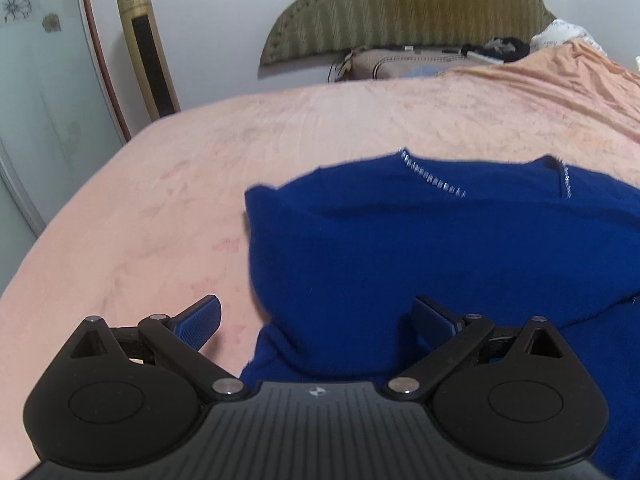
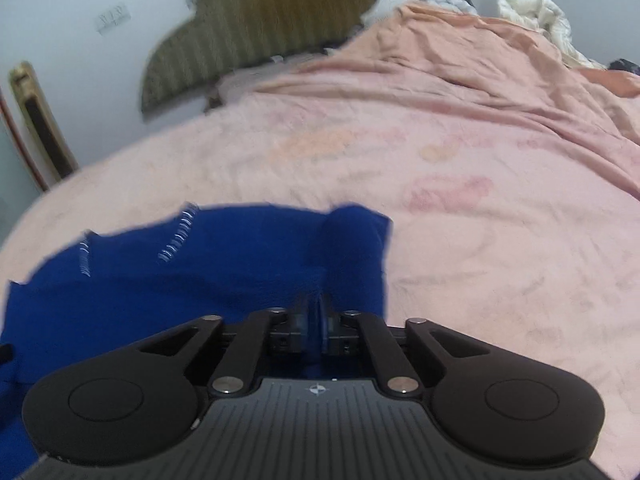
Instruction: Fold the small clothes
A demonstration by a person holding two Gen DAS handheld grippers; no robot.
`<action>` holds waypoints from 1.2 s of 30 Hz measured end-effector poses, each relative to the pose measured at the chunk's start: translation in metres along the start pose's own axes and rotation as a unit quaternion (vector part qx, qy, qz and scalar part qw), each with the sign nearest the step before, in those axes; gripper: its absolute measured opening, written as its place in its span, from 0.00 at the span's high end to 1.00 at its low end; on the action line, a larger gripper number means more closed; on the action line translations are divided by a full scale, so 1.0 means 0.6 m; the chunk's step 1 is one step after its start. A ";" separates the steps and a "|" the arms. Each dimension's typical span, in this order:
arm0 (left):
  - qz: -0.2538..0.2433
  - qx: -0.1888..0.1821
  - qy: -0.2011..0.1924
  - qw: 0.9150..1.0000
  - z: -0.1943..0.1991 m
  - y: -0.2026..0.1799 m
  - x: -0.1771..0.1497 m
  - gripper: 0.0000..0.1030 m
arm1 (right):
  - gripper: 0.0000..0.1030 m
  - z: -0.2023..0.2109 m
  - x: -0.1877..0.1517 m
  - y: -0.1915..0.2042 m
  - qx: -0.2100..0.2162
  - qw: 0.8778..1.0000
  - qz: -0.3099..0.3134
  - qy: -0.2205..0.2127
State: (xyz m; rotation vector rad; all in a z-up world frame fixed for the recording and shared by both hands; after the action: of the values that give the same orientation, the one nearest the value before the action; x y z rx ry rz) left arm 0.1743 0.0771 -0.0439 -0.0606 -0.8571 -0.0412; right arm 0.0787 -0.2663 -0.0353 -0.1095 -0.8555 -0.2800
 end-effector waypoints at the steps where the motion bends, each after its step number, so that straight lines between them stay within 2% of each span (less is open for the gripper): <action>1: 0.000 0.003 0.002 1.000 0.000 0.002 -0.004 0.01 | 0.73 0.010 -0.003 -0.004 -0.022 1.000 0.000 -0.012; 2: 0.001 0.004 0.002 1.000 -0.001 0.004 -0.006 0.01 | 0.71 0.025 -0.002 -0.004 -0.041 0.999 0.004 -0.031; 3: 0.003 0.005 0.004 1.000 -0.001 0.006 -0.008 0.01 | 0.63 0.040 -0.002 0.001 -0.047 0.998 0.010 -0.048; 4: 0.005 0.006 0.006 1.000 -0.002 0.006 -0.010 0.01 | 0.56 0.049 -0.001 0.013 -0.034 0.997 0.021 -0.060; 5: 0.007 0.005 0.007 1.000 -0.001 0.006 -0.010 0.01 | 0.52 0.051 -0.002 0.027 -0.012 0.997 0.035 -0.061; 8: 0.006 0.000 0.005 1.000 0.007 0.001 -0.012 0.01 | 0.51 0.020 -0.017 0.057 0.026 0.997 0.067 -0.015; 10: 0.003 0.000 0.004 1.000 0.011 -0.001 -0.015 0.01 | 0.49 0.006 -0.029 0.050 -0.003 0.998 0.061 0.003; 12: 0.001 0.001 0.005 1.000 0.011 -0.001 -0.019 0.01 | 0.45 0.018 -0.029 0.046 -0.020 0.999 0.047 -0.009; 15: 0.009 0.000 0.013 1.000 0.007 -0.001 -0.024 0.01 | 0.21 0.036 -0.033 0.060 0.003 0.998 0.052 -0.029; 16: 0.012 -0.001 0.015 1.000 0.007 -0.001 -0.024 0.01 | 0.17 0.036 -0.038 0.068 0.008 0.997 0.066 -0.027; 18: 0.014 -0.006 0.016 1.000 0.012 -0.001 -0.026 0.01 | 0.19 0.023 -0.053 0.076 -0.004 0.996 0.092 -0.001; 20: 0.011 -0.004 0.013 1.000 0.016 0.000 -0.028 0.01 | 0.17 0.030 -0.057 0.084 -0.012 0.995 0.095 -0.003; 24: 0.018 -0.006 0.019 1.000 0.021 0.001 -0.035 0.01 | 0.17 0.053 -0.060 0.097 0.026 0.996 0.080 -0.016; 27: 0.020 -0.011 0.022 1.000 0.029 0.000 -0.043 0.01 | 0.17 0.060 -0.073 0.111 0.037 0.995 0.087 -0.006; 30: 0.009 -0.015 0.024 1.000 0.043 -0.001 -0.058 0.01 | 0.11 0.065 -0.093 0.124 0.047 0.994 0.100 0.007; 33: -0.008 -0.019 0.026 0.999 0.061 0.001 -0.083 0.01 | 0.07 0.081 -0.115 0.139 0.033 0.990 0.136 0.011; 36: -0.002 -0.029 0.030 0.999 0.084 0.013 -0.105 0.01 | 0.07 0.104 -0.131 0.144 0.024 0.989 0.149 -0.001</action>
State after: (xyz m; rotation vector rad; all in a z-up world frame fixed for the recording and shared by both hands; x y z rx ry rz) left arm 0.0957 0.0889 -0.0591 -0.1119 -0.7960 -0.0709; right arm 0.0094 -0.1551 -0.0526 -0.1899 -0.8359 0.0204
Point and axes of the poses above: each gripper's, at about its wrist camera, not at the fingertips, and z roughly against the way its jaws point, y to its left, x to its top, the point moved 6 cm from there along -z, roughly the way its jaws point, and after that the axes turned 14 degrees about z, right-handed, at the moved point
